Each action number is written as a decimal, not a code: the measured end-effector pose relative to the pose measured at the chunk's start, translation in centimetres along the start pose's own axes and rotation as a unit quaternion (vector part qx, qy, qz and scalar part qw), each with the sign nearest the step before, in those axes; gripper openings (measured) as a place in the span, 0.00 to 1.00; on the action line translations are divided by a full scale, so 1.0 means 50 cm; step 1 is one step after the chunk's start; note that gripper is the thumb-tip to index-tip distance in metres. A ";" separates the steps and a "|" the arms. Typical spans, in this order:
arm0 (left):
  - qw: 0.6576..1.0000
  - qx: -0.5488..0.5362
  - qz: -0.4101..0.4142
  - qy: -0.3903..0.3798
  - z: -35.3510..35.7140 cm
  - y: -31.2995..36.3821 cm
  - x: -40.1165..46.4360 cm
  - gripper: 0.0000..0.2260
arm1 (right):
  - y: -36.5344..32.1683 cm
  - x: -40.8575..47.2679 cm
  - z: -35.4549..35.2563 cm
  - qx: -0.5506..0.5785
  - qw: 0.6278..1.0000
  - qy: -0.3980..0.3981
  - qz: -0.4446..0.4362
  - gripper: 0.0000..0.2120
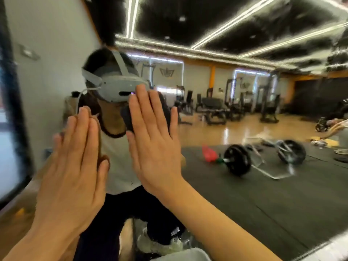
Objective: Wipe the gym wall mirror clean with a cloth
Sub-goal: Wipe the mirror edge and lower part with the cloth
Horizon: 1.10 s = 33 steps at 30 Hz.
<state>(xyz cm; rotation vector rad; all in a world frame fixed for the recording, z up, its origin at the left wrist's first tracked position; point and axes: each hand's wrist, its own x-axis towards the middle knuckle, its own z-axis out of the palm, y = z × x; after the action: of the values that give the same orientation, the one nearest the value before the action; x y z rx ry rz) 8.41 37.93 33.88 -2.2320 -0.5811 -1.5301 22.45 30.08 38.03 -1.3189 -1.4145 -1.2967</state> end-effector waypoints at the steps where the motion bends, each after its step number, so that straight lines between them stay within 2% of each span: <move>1: 1.000 0.001 0.000 -0.002 0.005 -0.004 -0.001 0.29 | 0.018 0.002 -0.006 -0.012 0.999 -0.011 -0.030 0.27; 3: 1.000 0.014 0.000 -0.002 0.007 -0.004 0.000 0.29 | 0.085 -0.002 -0.028 -0.038 0.999 -0.010 -0.023 0.27; 5: 0.999 0.033 0.004 -0.008 0.004 -0.003 0.002 0.29 | 0.169 -0.026 -0.058 -0.045 0.996 0.025 0.078 0.27; 7: 0.999 0.043 0.005 -0.008 0.002 -0.002 0.003 0.30 | 0.240 -0.053 -0.083 -0.036 0.976 0.076 0.201 0.26; 9: 0.999 0.042 0.002 -0.005 0.000 -0.001 0.005 0.30 | 0.252 -0.060 -0.080 -0.023 0.946 0.130 0.296 0.26; 11: 0.999 0.040 0.001 -0.007 0.002 0.000 0.003 0.30 | 0.187 -0.048 -0.048 -0.018 0.928 0.159 0.338 0.26; 13: 0.999 0.040 -0.001 -0.013 0.005 -0.001 -0.001 0.29 | 0.079 -0.048 -0.006 -0.007 0.953 0.133 0.273 0.27; 15: 0.999 0.034 -0.003 -0.022 0.008 -0.004 -0.001 0.29 | -0.015 -0.067 0.023 -0.019 0.988 0.058 0.145 0.28; 18: 1.000 0.024 -0.001 -0.012 0.008 -0.007 -0.003 0.29 | 0.000 -0.082 0.010 -0.053 0.998 -0.012 -0.008 0.26; 20: 1.000 0.030 0.001 -0.010 0.004 -0.003 -0.006 0.29 | 0.075 -0.091 -0.023 -0.055 0.998 -0.020 0.007 0.27; 22: 0.999 0.040 0.001 -0.015 0.002 0.000 -0.005 0.29 | 0.165 -0.117 -0.055 -0.042 0.992 0.022 0.116 0.27; 25: 0.999 0.038 -0.005 -0.009 0.001 0.002 -0.001 0.29 | 0.247 -0.158 -0.072 -0.013 0.948 0.115 0.297 0.26; 27: 0.999 0.034 -0.008 0.000 0.000 0.006 -0.001 0.29 | 0.212 -0.157 -0.050 0.003 0.915 0.162 0.368 0.27; 29: 0.999 0.043 0.001 0.015 0.000 0.009 -0.002 0.29 | 0.119 -0.147 -0.019 0.017 0.924 0.157 0.349 0.28; 32: 0.999 0.033 -0.025 0.008 -0.008 0.013 0.004 0.29 | -0.023 -0.169 0.013 0.027 0.983 0.031 0.177 0.28; 33: 0.999 0.042 -0.009 0.015 -0.010 0.016 0.001 0.29 | -0.037 -0.181 0.013 0.015 0.994 -0.009 0.111 0.28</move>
<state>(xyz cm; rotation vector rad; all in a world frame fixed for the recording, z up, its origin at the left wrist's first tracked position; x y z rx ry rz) 8.46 37.02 34.04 -2.1433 -0.6463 -1.5163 22.02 29.27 28.83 -1.4272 -1.2535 -1.1142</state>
